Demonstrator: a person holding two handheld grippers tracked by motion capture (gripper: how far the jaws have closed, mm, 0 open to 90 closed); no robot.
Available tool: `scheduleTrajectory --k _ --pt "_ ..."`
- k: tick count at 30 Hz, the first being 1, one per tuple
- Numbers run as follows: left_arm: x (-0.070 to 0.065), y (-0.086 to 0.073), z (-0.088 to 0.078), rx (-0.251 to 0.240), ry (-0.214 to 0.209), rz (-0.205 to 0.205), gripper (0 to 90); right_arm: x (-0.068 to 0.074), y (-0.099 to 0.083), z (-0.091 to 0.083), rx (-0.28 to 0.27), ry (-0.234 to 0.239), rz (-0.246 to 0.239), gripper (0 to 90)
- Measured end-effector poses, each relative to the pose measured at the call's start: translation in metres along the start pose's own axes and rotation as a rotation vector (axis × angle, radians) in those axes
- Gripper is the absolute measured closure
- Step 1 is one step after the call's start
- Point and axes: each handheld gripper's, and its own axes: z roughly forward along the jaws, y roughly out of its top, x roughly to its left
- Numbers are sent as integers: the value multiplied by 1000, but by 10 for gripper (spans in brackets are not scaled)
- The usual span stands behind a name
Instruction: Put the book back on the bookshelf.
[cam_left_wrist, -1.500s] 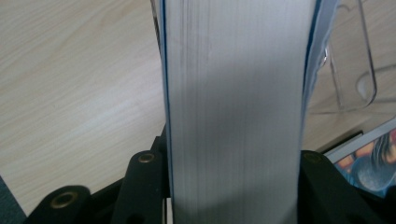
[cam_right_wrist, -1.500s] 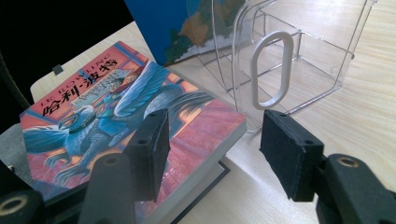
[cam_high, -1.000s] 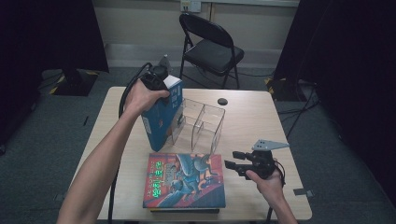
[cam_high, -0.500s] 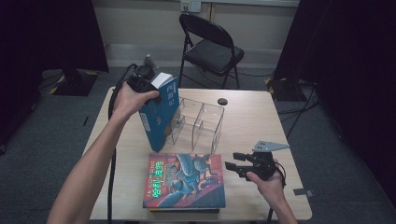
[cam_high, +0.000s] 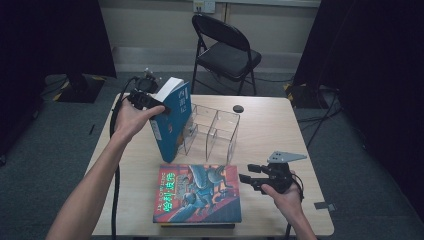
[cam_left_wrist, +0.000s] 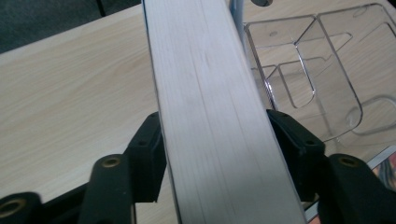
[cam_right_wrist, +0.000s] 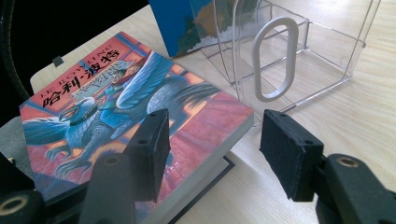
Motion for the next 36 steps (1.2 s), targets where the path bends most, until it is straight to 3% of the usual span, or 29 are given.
scheduleTrajectory --k 2,6,8,10,11,13,14,23,26,28,31,33,36 --pt "-7 -15 -4 -56 8 26 390 -1 0 -2 2 -19 4 426" --pt "-7 -24 -3 -98 6 45 387 -3 1 -8 -20 -26 14 426" --pt "-4 -33 -3 -143 -14 31 397 -3 0 -8 -19 -26 14 426" --pt "-3 -36 -2 -157 -25 26 395 -3 0 -8 -17 -26 15 426" --pt "-2 -42 -1 -195 -42 5 395 -2 0 -7 -16 -26 13 426" --pt "0 -47 -1 -210 -62 11 368 -2 -1 -6 -7 -28 8 426" --pt "0 -54 -1 -257 -66 12 382 -3 -1 -3 3 -29 15 426" --pt "3 -83 6 -314 -119 -1 404 -3 -2 -4 2 -26 16 426" --pt "-2 -90 5 -333 -91 15 413 -2 -1 -3 2 -26 13 426" --pt "-2 -92 5 -339 -98 4 448 -2 -1 -3 1 -26 12 426" --pt "2 -96 3 -360 -150 -37 474 -3 -1 -2 3 -25 15 425" --pt "-2 -99 5 -351 -127 -9 476 -2 -2 -1 7 -24 13 425" --pt "-4 -101 5 -359 -121 -16 480 -2 -1 -1 6 -24 13 425"
